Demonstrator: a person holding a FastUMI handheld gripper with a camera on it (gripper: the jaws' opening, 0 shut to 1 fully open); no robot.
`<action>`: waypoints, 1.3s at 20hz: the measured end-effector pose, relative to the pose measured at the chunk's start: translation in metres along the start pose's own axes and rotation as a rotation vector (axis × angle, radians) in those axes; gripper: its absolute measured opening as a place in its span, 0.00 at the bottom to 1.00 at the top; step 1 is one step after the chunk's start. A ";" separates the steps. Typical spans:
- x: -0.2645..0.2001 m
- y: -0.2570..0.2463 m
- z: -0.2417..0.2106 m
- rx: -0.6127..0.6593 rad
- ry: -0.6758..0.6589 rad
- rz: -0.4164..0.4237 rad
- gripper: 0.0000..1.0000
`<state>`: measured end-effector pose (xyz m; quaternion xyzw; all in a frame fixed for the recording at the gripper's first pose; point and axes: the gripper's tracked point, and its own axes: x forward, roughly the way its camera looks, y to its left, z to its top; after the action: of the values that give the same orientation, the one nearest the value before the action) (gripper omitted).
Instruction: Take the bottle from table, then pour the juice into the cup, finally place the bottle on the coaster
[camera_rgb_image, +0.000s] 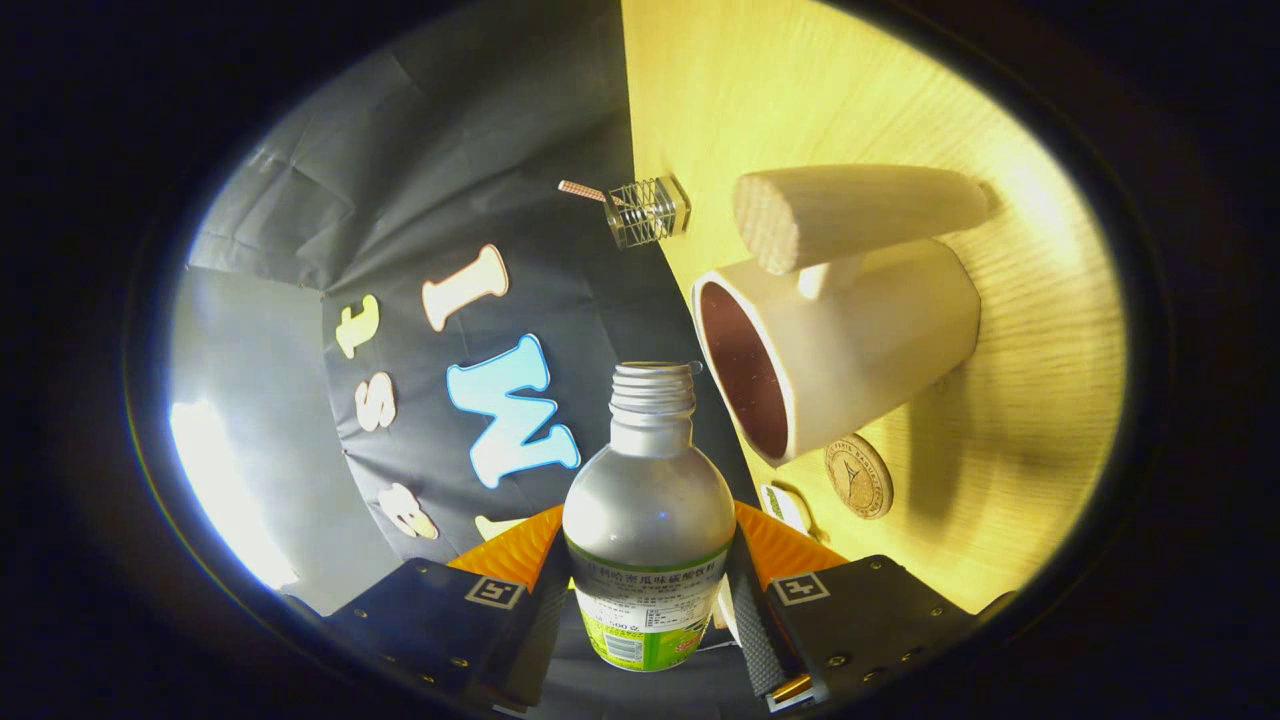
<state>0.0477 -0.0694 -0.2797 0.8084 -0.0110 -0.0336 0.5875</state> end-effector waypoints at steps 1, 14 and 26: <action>0.001 -0.002 -0.001 -0.026 0.003 -0.009 0.74; 0.002 -0.027 0.001 -0.439 0.049 -0.111 0.74; 0.000 -0.038 0.003 -0.837 0.056 -0.193 0.75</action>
<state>0.0466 -0.0604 -0.3166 0.4985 0.0950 -0.0680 0.8590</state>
